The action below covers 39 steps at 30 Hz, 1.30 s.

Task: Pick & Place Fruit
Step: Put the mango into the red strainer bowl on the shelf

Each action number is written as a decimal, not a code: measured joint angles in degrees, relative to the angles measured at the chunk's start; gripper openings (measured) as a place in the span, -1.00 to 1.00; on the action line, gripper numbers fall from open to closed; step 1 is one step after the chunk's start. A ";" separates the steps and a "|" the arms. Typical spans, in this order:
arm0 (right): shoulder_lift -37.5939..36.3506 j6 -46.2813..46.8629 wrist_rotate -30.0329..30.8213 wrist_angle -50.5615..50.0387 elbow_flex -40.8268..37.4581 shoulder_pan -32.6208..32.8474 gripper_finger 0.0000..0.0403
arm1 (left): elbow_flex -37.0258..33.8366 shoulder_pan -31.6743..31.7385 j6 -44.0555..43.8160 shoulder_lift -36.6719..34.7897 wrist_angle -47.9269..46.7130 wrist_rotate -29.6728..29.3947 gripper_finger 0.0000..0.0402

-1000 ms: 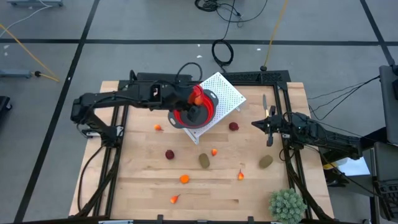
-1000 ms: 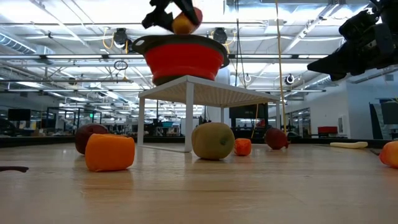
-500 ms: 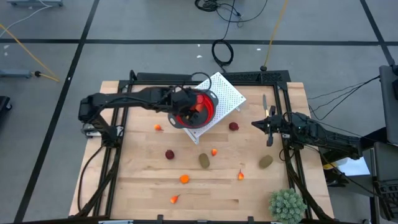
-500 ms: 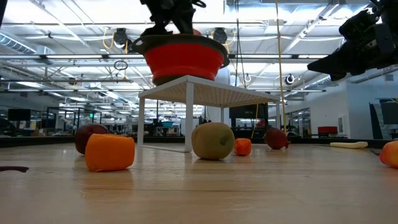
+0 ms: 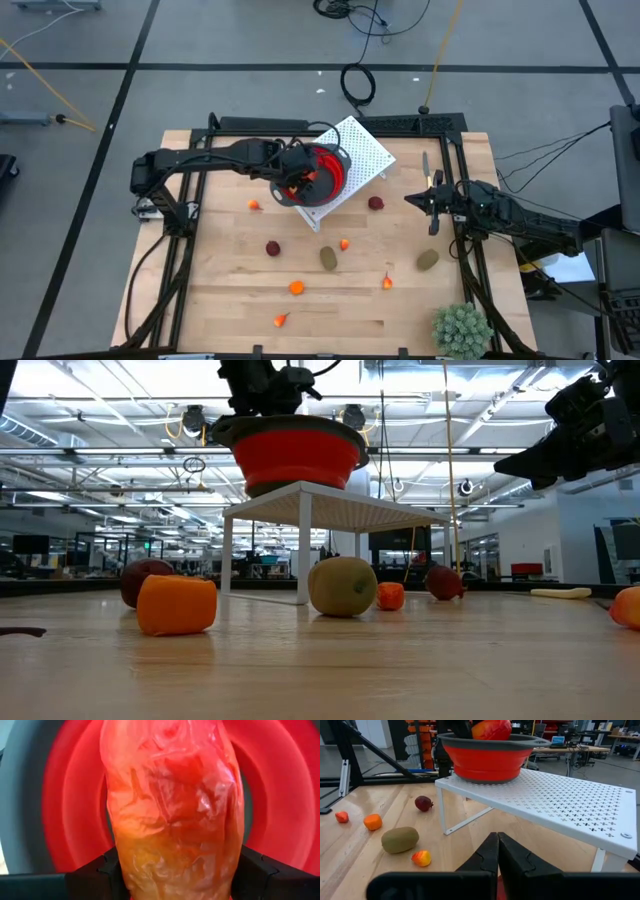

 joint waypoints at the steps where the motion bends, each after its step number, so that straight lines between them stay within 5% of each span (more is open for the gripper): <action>1: 0.00 0.01 0.02 0.00 0.00 0.00 -1.00 | 0.00 0.00 0.20 0.00 0.09 0.00 0.22; 39: 0.00 0.00 0.02 0.02 0.00 0.00 -1.00 | 0.00 2.25 2.68 -0.02 0.15 2.93 0.23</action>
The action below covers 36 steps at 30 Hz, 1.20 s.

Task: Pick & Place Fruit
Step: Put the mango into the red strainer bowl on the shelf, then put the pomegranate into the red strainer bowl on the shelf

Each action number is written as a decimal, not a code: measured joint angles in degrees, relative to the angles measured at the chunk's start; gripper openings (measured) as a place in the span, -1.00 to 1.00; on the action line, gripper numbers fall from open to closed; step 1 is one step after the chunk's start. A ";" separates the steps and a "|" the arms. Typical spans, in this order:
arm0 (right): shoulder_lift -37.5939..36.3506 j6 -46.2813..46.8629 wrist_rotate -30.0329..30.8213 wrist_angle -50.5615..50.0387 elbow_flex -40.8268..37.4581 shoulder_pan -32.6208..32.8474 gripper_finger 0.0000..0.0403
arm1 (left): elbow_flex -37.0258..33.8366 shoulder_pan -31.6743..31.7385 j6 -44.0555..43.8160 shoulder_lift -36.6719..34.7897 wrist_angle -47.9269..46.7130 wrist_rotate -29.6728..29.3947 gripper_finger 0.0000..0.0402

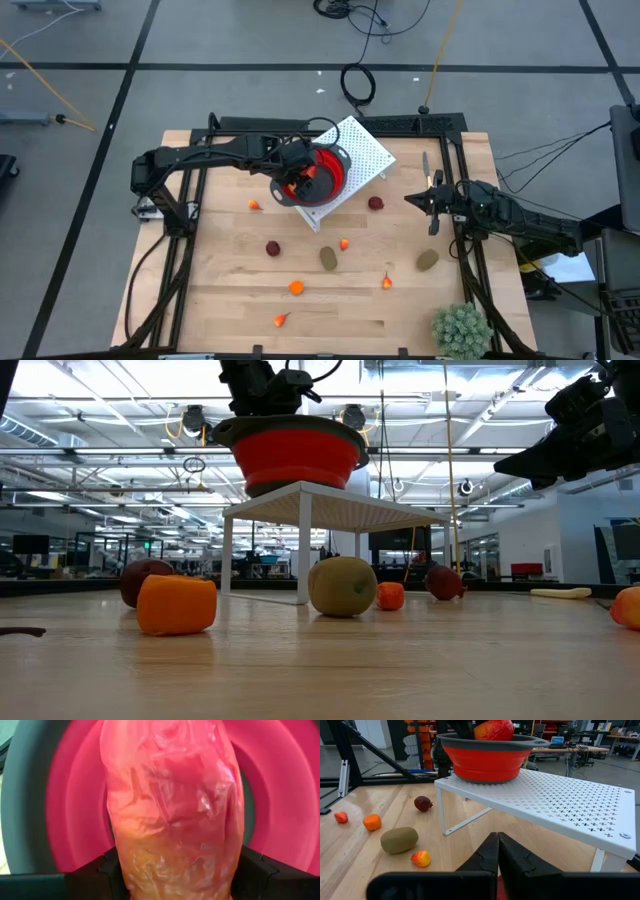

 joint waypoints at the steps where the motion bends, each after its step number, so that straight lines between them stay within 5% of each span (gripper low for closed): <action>1: 0.00 0.01 -0.02 0.00 0.00 0.00 -1.00 | 0.00 -0.01 -0.03 0.02 0.00 -0.01 0.25; 15: 0.00 0.01 -0.02 0.00 0.00 0.00 -1.00 | -0.07 0.43 2.74 -0.45 0.27 -0.55 0.48; 36: -0.02 0.01 -0.02 0.02 0.00 0.00 -1.00 | 20.87 -2.33 -5.85 -1.09 -8.58 -0.70 -0.12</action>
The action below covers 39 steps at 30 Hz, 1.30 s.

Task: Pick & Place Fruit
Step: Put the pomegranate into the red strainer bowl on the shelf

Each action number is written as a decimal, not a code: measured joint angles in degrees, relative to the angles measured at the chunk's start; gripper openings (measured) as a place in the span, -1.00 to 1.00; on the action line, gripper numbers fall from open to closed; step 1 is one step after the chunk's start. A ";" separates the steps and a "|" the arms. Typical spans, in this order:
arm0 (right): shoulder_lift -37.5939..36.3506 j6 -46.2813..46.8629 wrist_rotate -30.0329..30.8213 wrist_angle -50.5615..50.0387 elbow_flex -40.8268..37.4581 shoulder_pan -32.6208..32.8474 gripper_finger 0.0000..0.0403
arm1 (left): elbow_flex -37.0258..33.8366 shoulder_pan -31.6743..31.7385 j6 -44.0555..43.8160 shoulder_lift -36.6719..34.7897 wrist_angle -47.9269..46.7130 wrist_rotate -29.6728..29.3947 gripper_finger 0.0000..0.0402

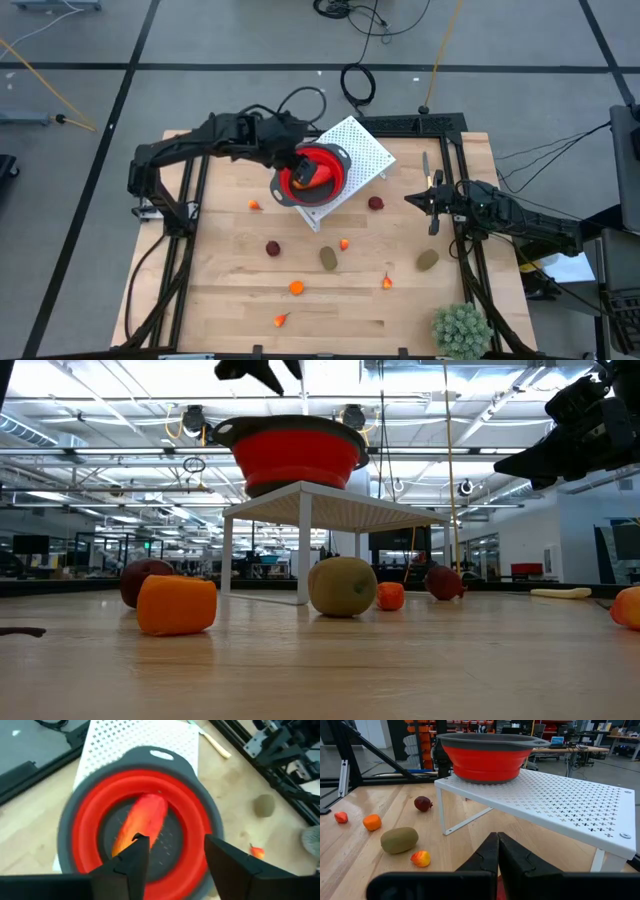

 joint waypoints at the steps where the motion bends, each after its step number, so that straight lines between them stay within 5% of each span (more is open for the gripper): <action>1: 0.00 0.00 0.00 0.00 0.00 0.00 -1.00 | 0.43 -0.64 -0.90 0.00 -0.58 0.00 -0.16; 14: 0.00 0.00 0.00 0.00 -0.02 -0.02 -1.00 | 0.79 -11.66 -20.36 -0.22 -7.90 0.01 -0.62; 26: 0.00 0.00 0.00 0.00 0.00 0.00 -1.00 | 0.79 -23.45 -38.53 -0.16 -7.79 -5.97 -0.98; 39: 0.00 0.00 0.00 -0.02 0.00 0.00 -1.00 | -0.50 -31.01 -52.93 1.25 -8.67 -8.67 -0.96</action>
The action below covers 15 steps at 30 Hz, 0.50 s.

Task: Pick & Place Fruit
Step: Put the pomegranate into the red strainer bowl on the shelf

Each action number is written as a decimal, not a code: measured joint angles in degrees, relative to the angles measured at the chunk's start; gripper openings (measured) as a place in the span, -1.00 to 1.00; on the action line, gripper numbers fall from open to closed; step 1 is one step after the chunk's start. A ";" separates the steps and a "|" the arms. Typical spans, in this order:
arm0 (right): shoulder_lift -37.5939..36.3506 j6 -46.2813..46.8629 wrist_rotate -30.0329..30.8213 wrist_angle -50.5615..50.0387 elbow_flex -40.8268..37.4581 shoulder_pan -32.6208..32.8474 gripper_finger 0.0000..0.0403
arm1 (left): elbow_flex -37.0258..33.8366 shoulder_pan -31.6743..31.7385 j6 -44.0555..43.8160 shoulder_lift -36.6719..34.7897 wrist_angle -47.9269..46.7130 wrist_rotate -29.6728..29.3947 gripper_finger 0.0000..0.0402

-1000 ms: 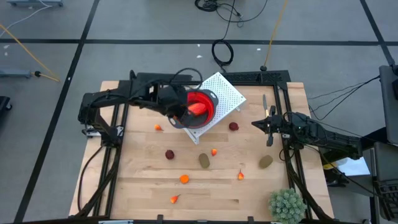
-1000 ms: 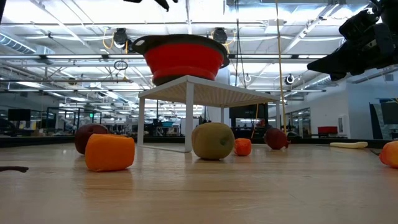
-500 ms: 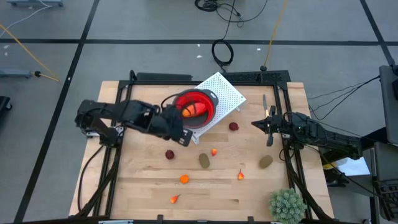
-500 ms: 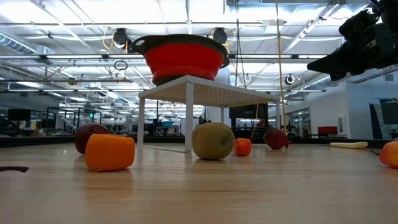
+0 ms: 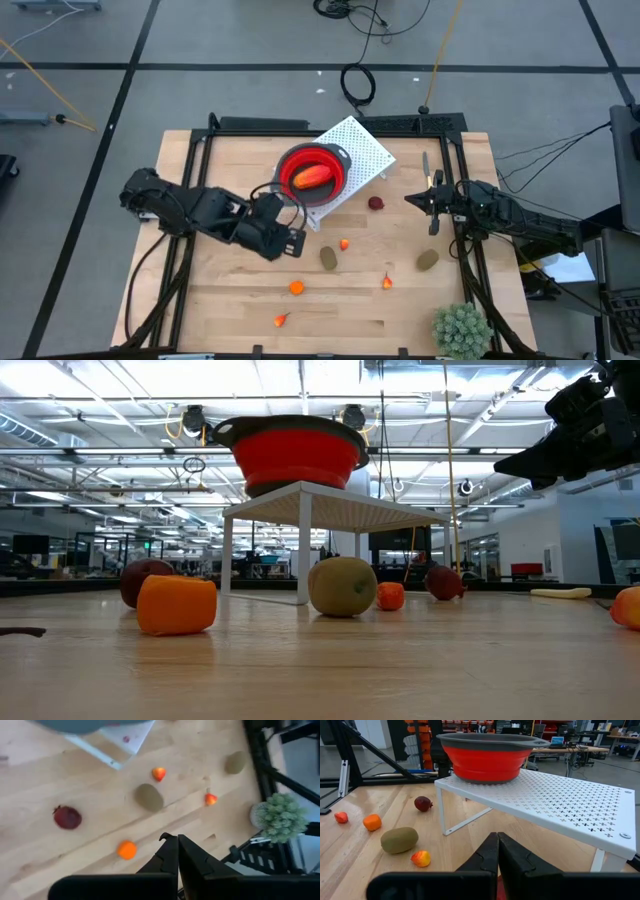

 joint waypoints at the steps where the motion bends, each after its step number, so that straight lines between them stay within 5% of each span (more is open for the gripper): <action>1: 0.00 0.00 0.00 0.00 -0.01 -0.01 -1.00 | -0.55 -0.44 -1.21 0.04 0.00 0.01 -0.96; 15: 0.00 0.00 0.00 0.02 0.00 -0.01 -1.00 | -17.10 -5.51 -19.39 0.01 4.15 3.88 -0.88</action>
